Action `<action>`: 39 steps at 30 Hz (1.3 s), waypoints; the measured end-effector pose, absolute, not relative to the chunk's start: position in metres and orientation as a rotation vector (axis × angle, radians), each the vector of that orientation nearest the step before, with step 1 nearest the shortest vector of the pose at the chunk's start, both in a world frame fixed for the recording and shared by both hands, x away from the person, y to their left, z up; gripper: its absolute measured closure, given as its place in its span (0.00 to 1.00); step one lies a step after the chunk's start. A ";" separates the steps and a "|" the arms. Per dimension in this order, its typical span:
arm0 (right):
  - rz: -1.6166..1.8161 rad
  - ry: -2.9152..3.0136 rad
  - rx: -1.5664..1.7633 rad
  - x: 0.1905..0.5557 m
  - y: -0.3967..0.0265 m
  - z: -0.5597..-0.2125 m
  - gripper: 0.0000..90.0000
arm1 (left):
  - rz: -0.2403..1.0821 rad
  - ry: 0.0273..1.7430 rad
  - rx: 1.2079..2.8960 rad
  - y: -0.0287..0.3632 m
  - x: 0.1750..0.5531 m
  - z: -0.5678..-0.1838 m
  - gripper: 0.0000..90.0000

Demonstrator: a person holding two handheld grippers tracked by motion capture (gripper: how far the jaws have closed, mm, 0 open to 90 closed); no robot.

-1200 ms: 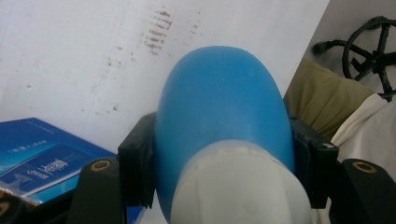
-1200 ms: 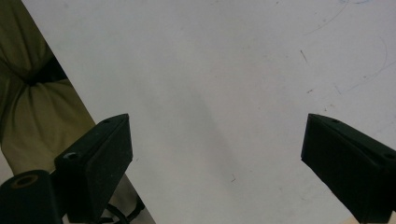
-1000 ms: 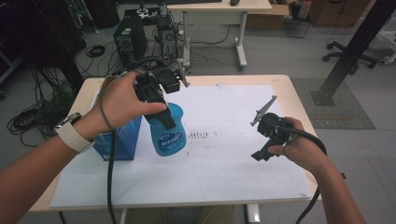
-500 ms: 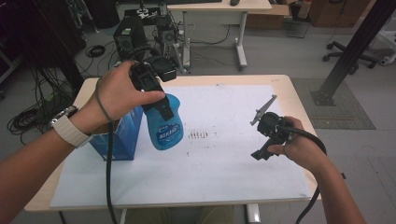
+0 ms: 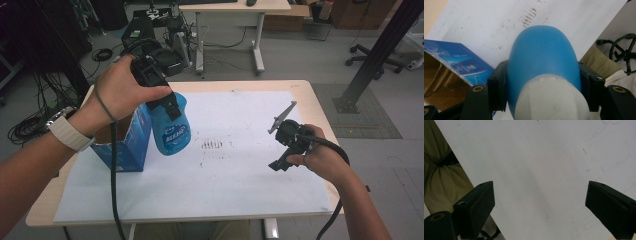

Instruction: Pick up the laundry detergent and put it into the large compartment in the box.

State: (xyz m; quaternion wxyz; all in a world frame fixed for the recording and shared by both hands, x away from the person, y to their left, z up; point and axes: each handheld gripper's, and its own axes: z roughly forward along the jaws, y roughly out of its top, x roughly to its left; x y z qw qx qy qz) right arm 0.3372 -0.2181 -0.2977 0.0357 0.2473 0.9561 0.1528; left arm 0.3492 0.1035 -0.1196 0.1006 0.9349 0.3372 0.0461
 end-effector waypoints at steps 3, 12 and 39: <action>0.473 2.937 0.758 0.338 -0.218 -0.298 0.10 | 0.139 1.026 2.746 0.107 0.351 -0.115 0.41; 0.473 2.938 0.750 0.339 -0.216 -0.297 0.10 | 0.162 1.116 2.714 0.116 0.359 -0.105 0.41; 0.474 2.938 0.739 0.341 -0.214 -0.297 0.10 | 0.181 1.325 2.627 0.136 0.374 -0.087 0.41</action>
